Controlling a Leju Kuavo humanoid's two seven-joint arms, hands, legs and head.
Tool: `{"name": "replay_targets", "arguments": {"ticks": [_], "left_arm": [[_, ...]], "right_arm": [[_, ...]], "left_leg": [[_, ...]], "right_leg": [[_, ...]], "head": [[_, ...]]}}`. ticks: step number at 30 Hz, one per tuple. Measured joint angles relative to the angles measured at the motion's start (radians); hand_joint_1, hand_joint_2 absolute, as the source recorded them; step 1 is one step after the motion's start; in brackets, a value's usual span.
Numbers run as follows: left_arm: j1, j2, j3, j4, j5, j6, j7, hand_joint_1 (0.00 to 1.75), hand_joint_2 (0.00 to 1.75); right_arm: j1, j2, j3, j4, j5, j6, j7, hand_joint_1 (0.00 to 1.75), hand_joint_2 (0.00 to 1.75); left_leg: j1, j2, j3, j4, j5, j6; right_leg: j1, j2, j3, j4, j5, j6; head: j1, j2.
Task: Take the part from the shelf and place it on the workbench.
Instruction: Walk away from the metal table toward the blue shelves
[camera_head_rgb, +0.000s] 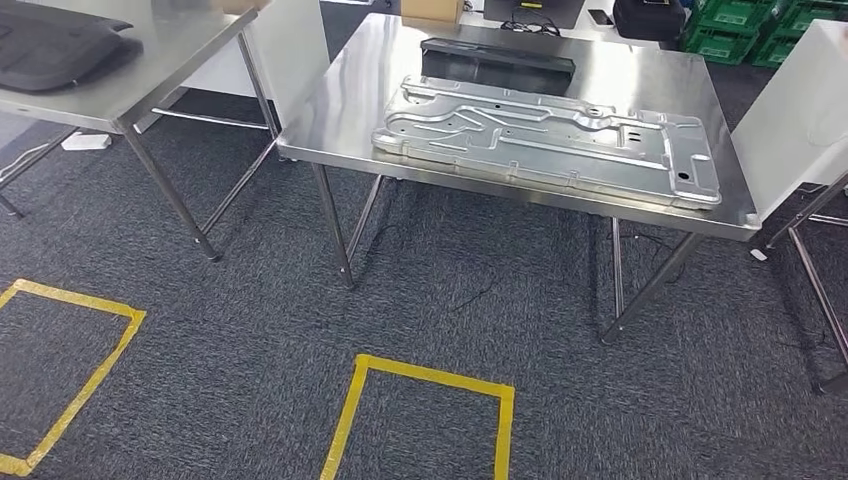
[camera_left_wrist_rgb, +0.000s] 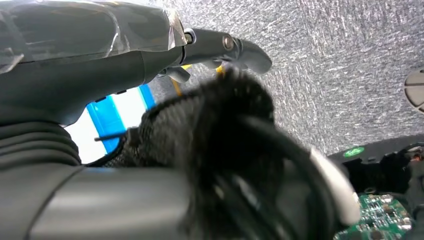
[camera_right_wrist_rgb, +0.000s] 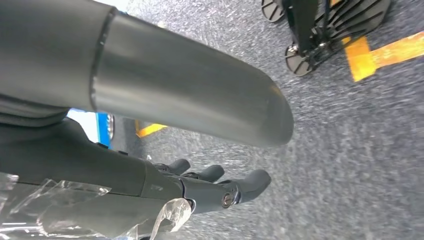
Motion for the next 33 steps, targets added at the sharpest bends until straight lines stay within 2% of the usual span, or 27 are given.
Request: {"name": "replay_targets", "arguments": {"ticks": [2, 3, 4, 6, 7, 8, 9, 10, 12, 13, 14, 16, 17, 18, 19, 21, 22, 23, 24, 25, 26, 27, 28, 29, 30, 32, 33], "left_arm": [[0.001, 0.000, -0.004, 0.000, 0.000, -0.001, -0.001, 0.00, 0.00], [0.001, 0.001, -0.005, 0.000, 0.000, -0.001, -0.002, 0.00, 0.00], [0.001, 0.002, -0.007, 0.000, 0.000, -0.001, -0.003, 0.00, 0.00], [-0.001, 0.004, -0.008, 0.000, 0.001, -0.001, -0.006, 0.00, 0.00], [-0.003, 0.004, -0.009, 0.000, 0.001, -0.001, -0.008, 0.00, 0.00], [-0.003, 0.005, -0.009, 0.000, 0.001, -0.001, -0.008, 0.00, 0.00], [-0.004, 0.005, -0.010, 0.000, 0.001, -0.001, -0.009, 0.00, 0.00], [-0.003, 0.005, -0.011, 0.000, 0.001, -0.001, -0.009, 0.00, 0.00], [0.000, 0.005, -0.014, 0.000, 0.000, -0.002, -0.007, 0.00, 0.00], [0.002, 0.005, -0.015, 0.000, -0.001, -0.002, -0.006, 0.00, 0.00], [0.004, 0.005, -0.017, 0.000, -0.002, -0.002, -0.005, 0.00, 0.00], [0.004, 0.005, -0.018, 0.000, -0.002, -0.002, -0.003, 0.00, 0.00], [0.003, 0.004, -0.019, 0.000, -0.003, -0.001, -0.003, 0.00, 0.00], [0.003, 0.003, -0.019, 0.000, -0.003, -0.001, -0.002, 0.00, 0.00], [0.002, 0.002, -0.020, 0.000, -0.003, 0.000, 0.000, 0.00, 0.00], [-0.001, 0.001, -0.021, 0.000, -0.004, 0.003, 0.003, 0.00, 0.00], [-0.001, 0.001, -0.021, 0.000, -0.004, 0.004, 0.005, 0.00, 0.00], [-0.002, 0.000, -0.022, 0.000, -0.004, 0.005, 0.006, 0.00, 0.00], [-0.002, 0.000, -0.022, 0.000, -0.004, 0.005, 0.006, 0.00, 0.00], [-0.004, 0.000, -0.022, 0.000, -0.004, 0.006, 0.007, 0.00, 0.00], [-0.005, -0.001, -0.022, 0.000, -0.004, 0.006, 0.007, 0.00, 0.00], [-0.007, -0.001, -0.023, 0.000, -0.004, 0.006, 0.007, 0.00, 0.00], [-0.010, -0.002, -0.023, 0.000, -0.004, 0.006, 0.007, 0.00, 0.00], [-0.012, -0.002, -0.023, 0.000, -0.005, 0.007, 0.008, 0.00, 0.00], [-0.013, -0.002, -0.023, 0.000, -0.005, 0.007, 0.008, 0.00, 0.00], [-0.013, -0.003, -0.024, 0.000, -0.005, 0.009, 0.009, 0.00, 0.00], [-0.014, -0.003, -0.024, 0.000, -0.005, 0.010, 0.010, 0.00, 0.00]], "right_arm": [[-0.002, -0.002, 0.008, 0.006, 0.007, 0.000, -0.002, 0.00, 0.00], [-0.003, -0.002, 0.012, 0.008, 0.010, 0.000, -0.003, 0.00, 0.00], [-0.005, -0.002, 0.016, 0.010, 0.014, 0.001, -0.005, 0.00, 0.00], [-0.005, -0.003, 0.026, 0.014, 0.023, 0.005, -0.009, 0.00, 0.00], [-0.005, -0.004, 0.031, 0.017, 0.029, 0.007, -0.012, 0.00, 0.00], [-0.005, -0.005, 0.037, 0.020, 0.035, 0.009, -0.014, 0.00, 0.00], [-0.005, -0.007, 0.043, 0.022, 0.041, 0.011, -0.017, 0.00, 0.00], [-0.005, -0.008, 0.049, 0.024, 0.046, 0.013, -0.019, 0.00, 0.00], [-0.006, -0.009, 0.059, 0.025, 0.052, 0.014, -0.021, 0.00, 0.00], [-0.006, -0.009, 0.064, 0.025, 0.053, 0.014, -0.021, 0.00, 0.00], [-0.006, -0.010, 0.068, 0.025, 0.055, 0.013, -0.021, 0.00, 0.00], [-0.008, -0.013, 0.075, 0.027, 0.059, 0.011, -0.020, 0.00, 0.00], [-0.008, -0.015, 0.079, 0.028, 0.061, 0.008, -0.019, 0.00, 0.00], [-0.008, -0.016, 0.084, 0.030, 0.063, 0.005, -0.016, 0.00, 0.00], [-0.009, -0.016, 0.089, 0.031, 0.066, 0.002, -0.013, 0.00, 0.00], [-0.008, -0.016, 0.100, 0.034, 0.075, -0.005, -0.007, 0.00, 0.00], [-0.008, -0.016, 0.106, 0.035, 0.079, -0.008, -0.005, 0.00, 0.00], [-0.008, -0.017, 0.111, 0.036, 0.084, -0.012, -0.004, 0.00, 0.00], [-0.008, -0.018, 0.116, 0.037, 0.088, -0.014, -0.003, 0.00, 0.00], [-0.008, -0.019, 0.121, 0.038, 0.090, -0.015, -0.002, 0.00, 0.00], [-0.007, -0.020, 0.125, 0.039, 0.092, -0.017, -0.002, 0.00, 0.00], [-0.006, -0.022, 0.128, 0.040, 0.093, -0.018, -0.002, 0.00, 0.00], [-0.003, -0.023, 0.132, 0.041, 0.093, -0.019, -0.002, 0.00, 0.00], [-0.002, -0.024, 0.136, 0.042, 0.093, -0.019, -0.002, 0.00, 0.00], [-0.002, -0.025, 0.140, 0.043, 0.094, -0.020, -0.001, 0.00, 0.00], [-0.006, -0.025, 0.146, 0.044, 0.096, -0.022, -0.001, 0.00, 0.00], [-0.008, -0.025, 0.149, 0.044, 0.098, -0.024, -0.001, 0.00, 0.00]], "left_leg": [[0.001, 0.001, 0.000, 0.002, -0.003, -0.011], [0.001, 0.001, -0.010, 0.023, -0.018, -0.015], [0.000, 0.001, -0.032, 0.071, -0.048, -0.017], [-0.001, 0.000, -0.107, 0.228, -0.126, -0.017], [-0.002, 0.000, -0.142, 0.301, -0.153, -0.016], [-0.003, 0.000, -0.161, 0.340, -0.159, -0.015], [-0.003, 0.001, -0.157, 0.334, -0.145, -0.013], [-0.003, 0.005, -0.132, 0.282, -0.114, -0.009], [-0.009, 0.041, -0.051, 0.116, -0.047, 0.002], [-0.012, 0.059, -0.023, 0.055, -0.025, 0.008], [-0.015, 0.071, -0.010, 0.020, -0.014, 0.014], [-0.015, 0.056, -0.013, 0.010, -0.004, 0.023], [-0.013, 0.046, -0.015, 0.008, -0.001, 0.028], [-0.010, 0.034, -0.016, 0.007, 0.002, 0.032], [-0.007, 0.025, -0.018, 0.006, 0.006, 0.036], [-0.005, 0.007, -0.024, 0.007, 0.010, 0.041], [-0.004, -0.002, -0.027, 0.007, 0.011, 0.041], [-0.004, -0.013, -0.028, 0.007, 0.011, 0.041], [-0.003, -0.026, -0.028, 0.007, 0.012, 0.039], [-0.002, -0.039, -0.026, 0.007, 0.013, 0.038], [0.000, -0.052, -0.024, 0.007, 0.014, 0.035], [0.001, -0.065, -0.024, 0.008, 0.015, 0.032], [0.001, -0.075, -0.027, 0.008, 0.017, 0.027], [0.001, -0.084, -0.031, 0.008, 0.019, 0.021], [0.001, -0.094, -0.036, 0.007, 0.022, 0.014], [0.002, -0.106, -0.041, 0.002, 0.025, 0.001], [0.000, -0.094, -0.048, 0.014, 0.016, -0.004]], "right_leg": [[-0.003, -0.001, 0.002, -0.005, 0.008, -0.004], [-0.005, -0.004, 0.003, -0.009, 0.013, -0.007], [-0.007, -0.008, 0.003, -0.013, 0.018, -0.011], [-0.004, -0.019, -0.003, -0.013, 0.022, -0.017], [-0.001, -0.024, -0.005, -0.013, 0.022, -0.019], [0.002, -0.030, -0.007, -0.013, 0.023, -0.020], [0.005, -0.035, -0.007, -0.013, 0.023, -0.020], [0.007, -0.040, -0.006, -0.013, 0.023, -0.020], [0.014, -0.051, -0.002, -0.009, 0.019, -0.018], [0.018, -0.057, -0.002, -0.006, 0.016, -0.015], [0.021, -0.063, -0.004, -0.003, 0.013, -0.012], [0.023, -0.082, -0.006, 0.001, 0.008, -0.004], [0.022, -0.082, -0.007, 0.007, 0.003, 0.002], [0.019, -0.069, -0.014, 0.027, -0.014, 0.010], [0.016, -0.050, -0.031, 0.069, -0.043, 0.018], [0.007, -0.013, -0.098, 0.214, -0.125, 0.032], [0.002, -0.008, -0.132, 0.287, -0.155, 0.036], [-0.002, -0.007, -0.153, 0.330, -0.165, 0.040], [-0.006, -0.006, -0.153, 0.328, -0.151, 0.042], [-0.010, -0.002, -0.133, 0.283, -0.117, 0.043], [-0.014, 0.013, -0.097, 0.205, -0.072, 0.044], [-0.017, 0.041, -0.061, 0.122, -0.034, 0.043], [-0.018, 0.064, -0.035, 0.058, -0.006, 0.041], [-0.018, 0.082, -0.021, 0.020, 0.008, 0.038], [-0.017, 0.085, -0.018, 0.007, 0.009, 0.035], [-0.017, 0.061, -0.018, 0.001, 0.013, 0.025], [-0.018, 0.048, -0.017, -0.003, 0.016, 0.019]], "head": [[0.000, 0.000], [0.000, 0.000], [0.000, 0.000], [0.000, 0.000], [0.000, 0.000], [0.000, 0.000], [0.000, 0.000], [0.000, 0.000], [-0.001, 0.000], [-0.001, 0.000], [-0.001, 0.000], [-0.001, 0.000], [-0.001, 0.000], [0.000, 0.000], [0.001, 0.000], [0.002, 0.000], [0.002, 0.000], [0.002, 0.000], [0.002, 0.000], [0.002, 0.000], [0.002, 0.000], [0.002, 0.000], [0.002, 0.000], [0.002, 0.000], [0.001, 0.000], [0.001, 0.000], [0.000, 0.000]]}}
